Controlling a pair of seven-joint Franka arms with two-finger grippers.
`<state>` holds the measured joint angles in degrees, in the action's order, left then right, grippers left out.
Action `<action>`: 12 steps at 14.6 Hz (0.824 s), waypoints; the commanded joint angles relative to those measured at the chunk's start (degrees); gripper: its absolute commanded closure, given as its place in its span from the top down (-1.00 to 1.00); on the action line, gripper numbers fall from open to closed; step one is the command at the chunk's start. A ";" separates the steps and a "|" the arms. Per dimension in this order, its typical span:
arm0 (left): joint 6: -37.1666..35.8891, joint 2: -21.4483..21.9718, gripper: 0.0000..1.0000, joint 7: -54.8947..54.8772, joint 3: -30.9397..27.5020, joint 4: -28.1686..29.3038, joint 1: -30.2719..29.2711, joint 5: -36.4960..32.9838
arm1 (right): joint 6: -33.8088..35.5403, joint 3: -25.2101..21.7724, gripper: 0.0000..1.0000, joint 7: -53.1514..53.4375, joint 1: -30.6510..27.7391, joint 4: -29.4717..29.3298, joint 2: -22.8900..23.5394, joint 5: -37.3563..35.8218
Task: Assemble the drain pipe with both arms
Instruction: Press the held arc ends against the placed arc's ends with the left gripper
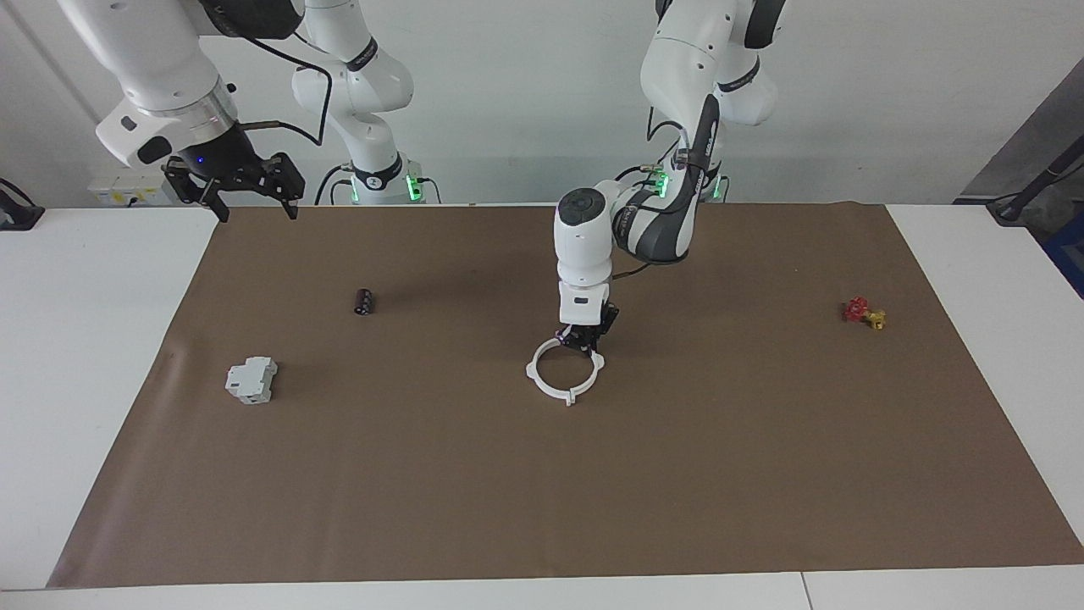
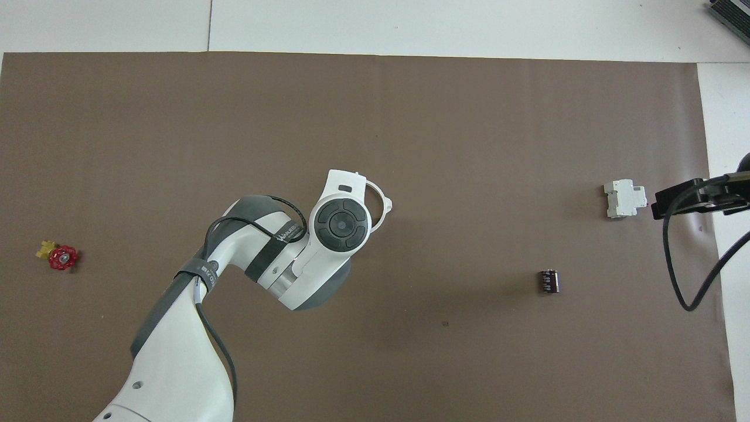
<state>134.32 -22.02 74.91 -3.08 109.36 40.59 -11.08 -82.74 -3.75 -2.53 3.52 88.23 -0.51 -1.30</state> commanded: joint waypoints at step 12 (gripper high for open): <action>2.71 0.84 1.00 1.11 -0.88 1.65 0.36 -1.48 | 0.30 0.32 1.00 0.95 -0.53 1.15 -1.25 0.69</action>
<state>136.14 -22.02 74.94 -3.42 109.67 40.59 -11.11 -82.74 -3.75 -2.53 3.51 88.23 -0.51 -1.30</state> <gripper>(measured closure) 0.784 0.000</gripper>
